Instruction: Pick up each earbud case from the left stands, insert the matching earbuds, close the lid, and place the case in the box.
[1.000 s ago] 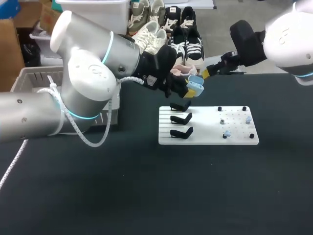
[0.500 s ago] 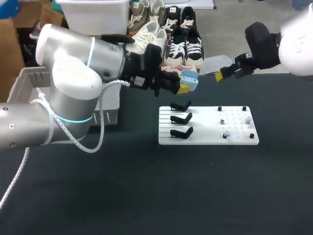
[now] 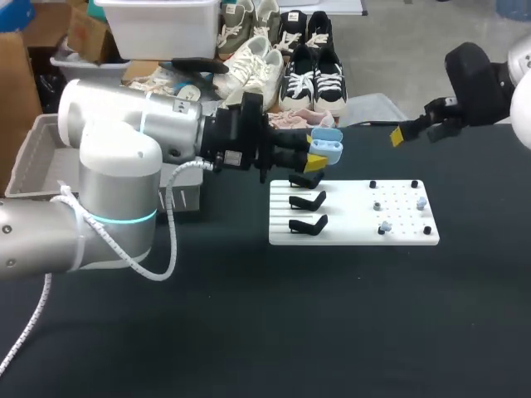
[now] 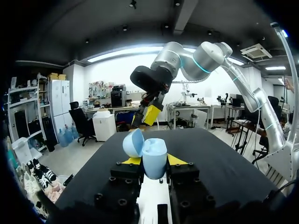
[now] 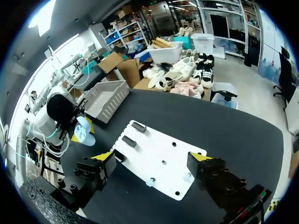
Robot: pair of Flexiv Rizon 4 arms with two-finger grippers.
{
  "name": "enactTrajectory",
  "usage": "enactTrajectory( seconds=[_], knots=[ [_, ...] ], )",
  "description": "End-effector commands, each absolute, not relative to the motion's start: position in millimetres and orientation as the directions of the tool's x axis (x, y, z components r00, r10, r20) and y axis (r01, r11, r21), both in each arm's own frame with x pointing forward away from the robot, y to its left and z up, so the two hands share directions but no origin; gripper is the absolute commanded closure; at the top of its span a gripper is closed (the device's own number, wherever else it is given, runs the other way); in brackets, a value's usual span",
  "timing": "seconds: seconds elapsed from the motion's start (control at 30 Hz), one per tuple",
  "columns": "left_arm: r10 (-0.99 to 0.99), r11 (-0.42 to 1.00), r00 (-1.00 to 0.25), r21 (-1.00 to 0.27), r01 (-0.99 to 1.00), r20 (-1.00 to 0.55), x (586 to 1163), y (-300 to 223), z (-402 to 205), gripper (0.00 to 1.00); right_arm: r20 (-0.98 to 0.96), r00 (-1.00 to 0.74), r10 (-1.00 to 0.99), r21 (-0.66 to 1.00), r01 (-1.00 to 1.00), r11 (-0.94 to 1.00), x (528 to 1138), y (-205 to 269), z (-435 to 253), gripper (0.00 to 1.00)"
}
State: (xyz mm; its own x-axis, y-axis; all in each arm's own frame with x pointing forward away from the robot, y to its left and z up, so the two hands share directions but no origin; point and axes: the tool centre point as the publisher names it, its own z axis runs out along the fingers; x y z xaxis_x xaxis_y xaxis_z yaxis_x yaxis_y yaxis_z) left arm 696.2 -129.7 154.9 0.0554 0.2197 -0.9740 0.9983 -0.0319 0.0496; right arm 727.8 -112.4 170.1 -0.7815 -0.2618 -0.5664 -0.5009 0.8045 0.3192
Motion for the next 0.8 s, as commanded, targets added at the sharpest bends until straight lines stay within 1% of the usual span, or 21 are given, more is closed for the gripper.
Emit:
enactTrajectory(
  seconds=[0.03, 0.23, 0.37, 0.63, 0.8],
  knots=[
    [0.177, -0.048, 0.067, 0.059, 0.997, -0.982, 691.9, -133.8, 142.3, 1.0, -0.561, -0.786, -0.261, 0.277, -0.475, 0.835, 718.3, -117.9, 175.5, 0.0],
    [0.183, -0.053, 0.063, 0.054, 0.997, -0.981, 691.8, -142.3, 124.5, 1.0, -0.548, -0.792, -0.27, 0.266, -0.47, 0.841, 714.9, -122.7, 177.8, 0.0],
    [0.172, -0.025, 0.03, 0.026, 0.999, -0.985, 696.6, -146.4, 118.4, 1.0, -0.538, -0.797, -0.274, 0.258, -0.465, 0.847, 713.2, -124.9, 179.5, 0.0],
    [0.154, 0.003, 0.024, 0.024, 1.0, -0.988, 703.9, -148.7, 113.6, 1.0, -0.528, -0.801, -0.282, 0.248, -0.463, 0.851, 712.2, -127.3, 181.7, 0.0],
    [0.183, 0.014, 0.037, 0.04, 0.999, -0.982, 704.9, -148.0, 110.4, 1.0, -0.527, -0.8, -0.288, 0.244, -0.467, 0.85, 715.3, -128.4, 181.5, 0.0]
  ],
)
